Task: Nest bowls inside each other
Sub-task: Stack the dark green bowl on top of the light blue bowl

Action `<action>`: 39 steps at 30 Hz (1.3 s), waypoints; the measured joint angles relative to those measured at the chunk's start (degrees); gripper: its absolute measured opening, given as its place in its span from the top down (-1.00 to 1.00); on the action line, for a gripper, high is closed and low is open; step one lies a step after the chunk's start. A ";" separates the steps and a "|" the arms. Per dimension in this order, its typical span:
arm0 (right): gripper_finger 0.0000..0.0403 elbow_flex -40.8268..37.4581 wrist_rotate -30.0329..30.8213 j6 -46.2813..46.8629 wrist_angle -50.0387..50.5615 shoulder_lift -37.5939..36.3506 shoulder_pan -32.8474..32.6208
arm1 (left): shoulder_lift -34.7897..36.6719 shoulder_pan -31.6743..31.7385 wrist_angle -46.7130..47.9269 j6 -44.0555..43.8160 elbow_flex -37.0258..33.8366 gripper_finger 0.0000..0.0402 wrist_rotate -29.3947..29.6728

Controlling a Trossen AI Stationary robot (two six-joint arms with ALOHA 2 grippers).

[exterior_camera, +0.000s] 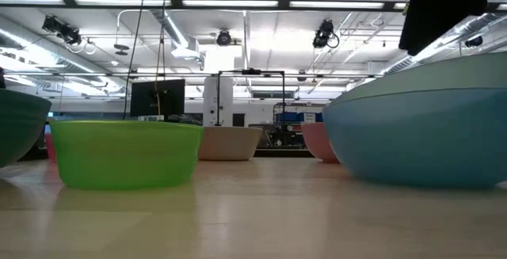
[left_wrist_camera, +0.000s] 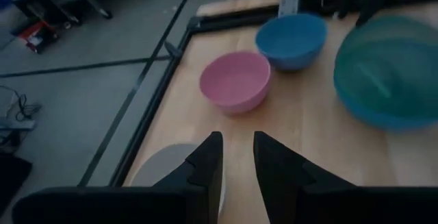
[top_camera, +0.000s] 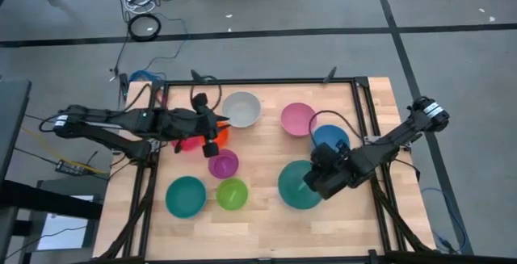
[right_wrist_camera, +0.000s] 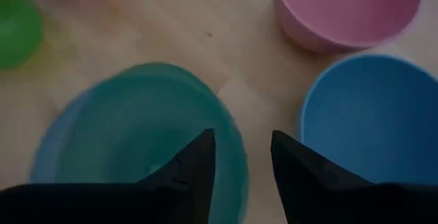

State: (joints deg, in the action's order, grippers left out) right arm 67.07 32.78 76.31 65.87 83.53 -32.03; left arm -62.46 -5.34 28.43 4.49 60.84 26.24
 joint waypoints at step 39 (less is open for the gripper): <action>0.99 2.10 -10.36 10.21 1.57 2.25 -1.33 | -3.45 0.09 1.94 -2.53 -0.02 0.54 0.09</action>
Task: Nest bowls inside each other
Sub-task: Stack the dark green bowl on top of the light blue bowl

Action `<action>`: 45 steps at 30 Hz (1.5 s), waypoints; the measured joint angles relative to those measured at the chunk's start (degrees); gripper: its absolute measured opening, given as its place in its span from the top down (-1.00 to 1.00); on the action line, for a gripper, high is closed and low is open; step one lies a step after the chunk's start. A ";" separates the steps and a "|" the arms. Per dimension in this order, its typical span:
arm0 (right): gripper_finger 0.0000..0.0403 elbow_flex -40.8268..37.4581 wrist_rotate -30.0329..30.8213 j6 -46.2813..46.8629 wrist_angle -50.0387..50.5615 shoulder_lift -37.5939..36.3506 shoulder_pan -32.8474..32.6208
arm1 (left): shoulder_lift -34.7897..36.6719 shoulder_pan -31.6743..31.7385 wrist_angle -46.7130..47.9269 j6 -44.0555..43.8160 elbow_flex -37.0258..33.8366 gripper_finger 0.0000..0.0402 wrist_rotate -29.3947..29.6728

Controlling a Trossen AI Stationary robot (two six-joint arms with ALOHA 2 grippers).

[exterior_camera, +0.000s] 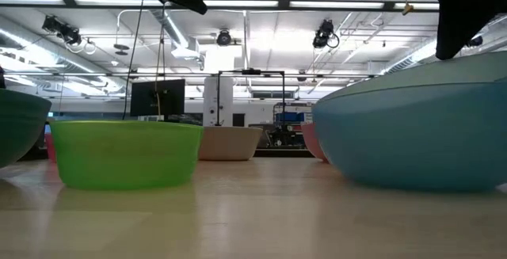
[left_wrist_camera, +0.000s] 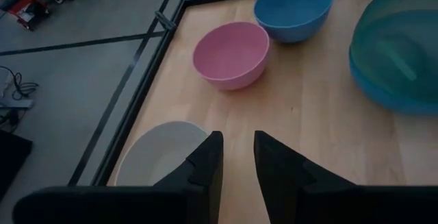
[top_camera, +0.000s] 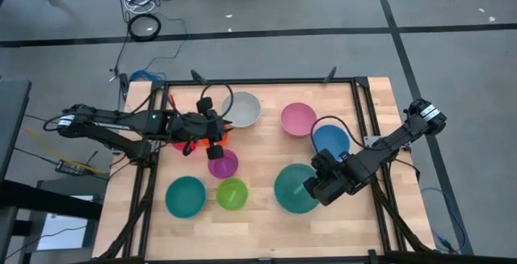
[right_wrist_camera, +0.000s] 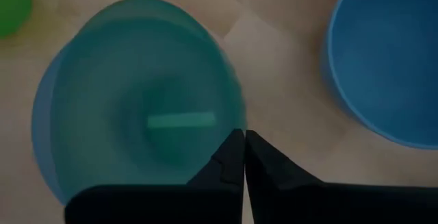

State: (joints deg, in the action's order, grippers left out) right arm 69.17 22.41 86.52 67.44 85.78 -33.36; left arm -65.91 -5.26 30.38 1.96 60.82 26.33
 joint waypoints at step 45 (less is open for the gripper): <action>1.00 -0.48 11.12 -15.67 -20.02 5.09 7.68 | 0.02 0.00 -3.06 -0.81 0.02 0.54 0.02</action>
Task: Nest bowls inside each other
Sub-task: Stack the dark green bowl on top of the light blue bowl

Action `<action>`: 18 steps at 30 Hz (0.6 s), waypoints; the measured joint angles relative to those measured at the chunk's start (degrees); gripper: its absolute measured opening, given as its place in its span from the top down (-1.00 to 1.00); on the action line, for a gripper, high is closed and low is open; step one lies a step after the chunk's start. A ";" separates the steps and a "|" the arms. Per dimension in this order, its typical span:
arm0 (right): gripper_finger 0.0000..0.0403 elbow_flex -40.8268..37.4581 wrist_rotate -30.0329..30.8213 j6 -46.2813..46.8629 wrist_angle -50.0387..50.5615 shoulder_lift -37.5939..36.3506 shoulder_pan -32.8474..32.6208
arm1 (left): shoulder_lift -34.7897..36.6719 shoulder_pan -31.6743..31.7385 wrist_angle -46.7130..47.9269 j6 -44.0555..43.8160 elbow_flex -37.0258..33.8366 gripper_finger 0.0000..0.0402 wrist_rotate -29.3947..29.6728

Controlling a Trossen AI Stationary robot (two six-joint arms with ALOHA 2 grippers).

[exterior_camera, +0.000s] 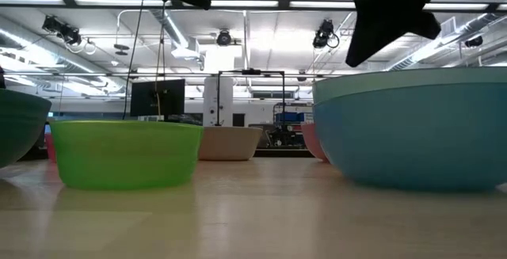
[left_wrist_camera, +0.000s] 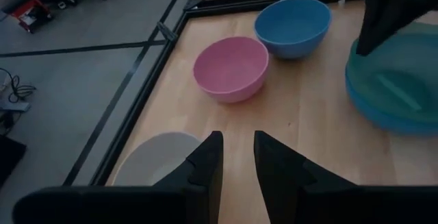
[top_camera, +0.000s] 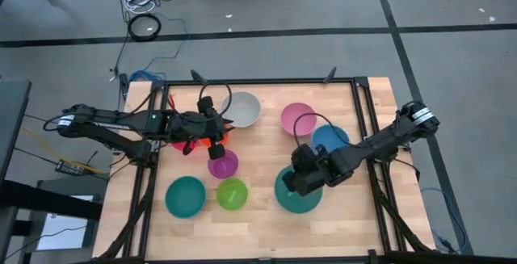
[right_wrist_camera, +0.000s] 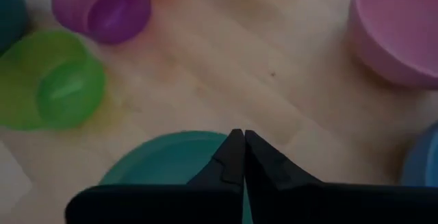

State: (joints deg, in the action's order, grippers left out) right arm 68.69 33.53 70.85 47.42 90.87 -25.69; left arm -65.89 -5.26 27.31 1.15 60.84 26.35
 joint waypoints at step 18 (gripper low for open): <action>1.00 -0.48 0.75 -0.66 -3.14 3.60 -0.52 | -0.02 -0.04 1.74 -1.57 0.00 0.54 -0.02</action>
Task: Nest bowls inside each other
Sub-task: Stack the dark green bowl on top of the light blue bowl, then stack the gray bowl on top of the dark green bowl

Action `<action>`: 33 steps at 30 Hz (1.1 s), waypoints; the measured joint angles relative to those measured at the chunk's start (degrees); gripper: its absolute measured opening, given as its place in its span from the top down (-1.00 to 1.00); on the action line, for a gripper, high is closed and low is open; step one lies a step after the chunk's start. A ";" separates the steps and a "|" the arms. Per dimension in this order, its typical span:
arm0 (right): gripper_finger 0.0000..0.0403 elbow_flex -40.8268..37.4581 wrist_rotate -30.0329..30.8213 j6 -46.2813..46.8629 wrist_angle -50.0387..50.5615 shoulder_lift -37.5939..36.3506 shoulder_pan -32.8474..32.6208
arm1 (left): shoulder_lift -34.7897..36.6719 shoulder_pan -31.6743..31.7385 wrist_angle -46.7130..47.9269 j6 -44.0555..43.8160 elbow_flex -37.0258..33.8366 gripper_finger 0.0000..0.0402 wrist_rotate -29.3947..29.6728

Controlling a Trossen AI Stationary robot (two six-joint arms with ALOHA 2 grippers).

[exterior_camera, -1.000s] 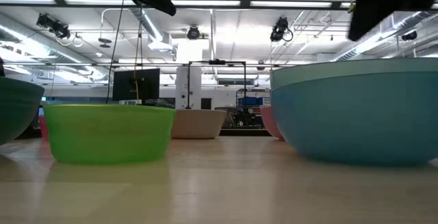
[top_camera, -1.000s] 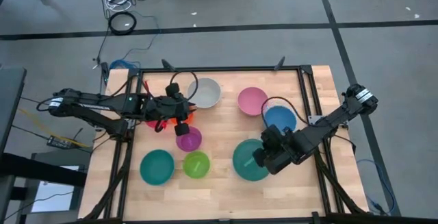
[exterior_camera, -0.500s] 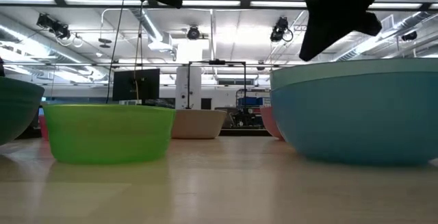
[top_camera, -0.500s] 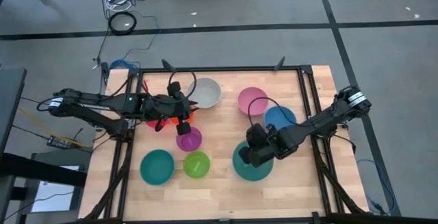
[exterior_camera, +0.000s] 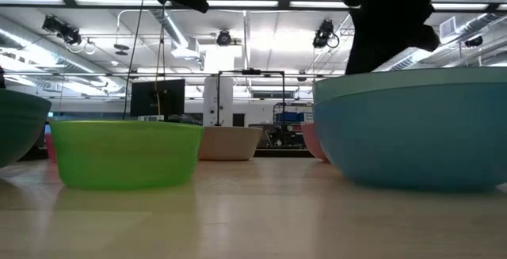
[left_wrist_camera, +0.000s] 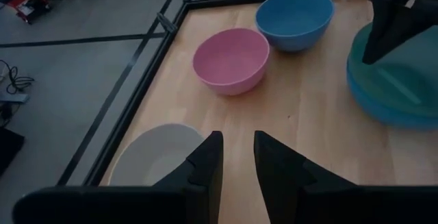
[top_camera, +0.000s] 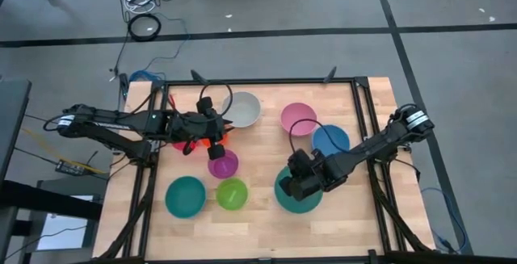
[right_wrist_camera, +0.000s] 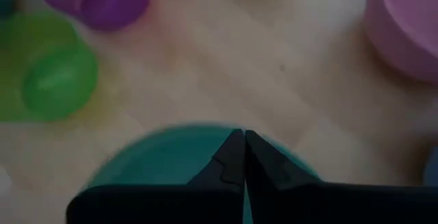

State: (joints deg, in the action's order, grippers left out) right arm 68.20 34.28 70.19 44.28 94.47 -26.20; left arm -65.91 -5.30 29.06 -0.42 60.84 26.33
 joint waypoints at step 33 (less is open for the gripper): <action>1.00 0.04 18.12 -4.59 8.35 -14.25 -3.57 | -3.04 3.99 5.20 15.79 -2.71 0.54 -3.63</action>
State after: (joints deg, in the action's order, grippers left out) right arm 68.25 52.40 65.60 52.62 80.22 -29.78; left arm -68.95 -1.31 34.25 15.36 58.13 22.70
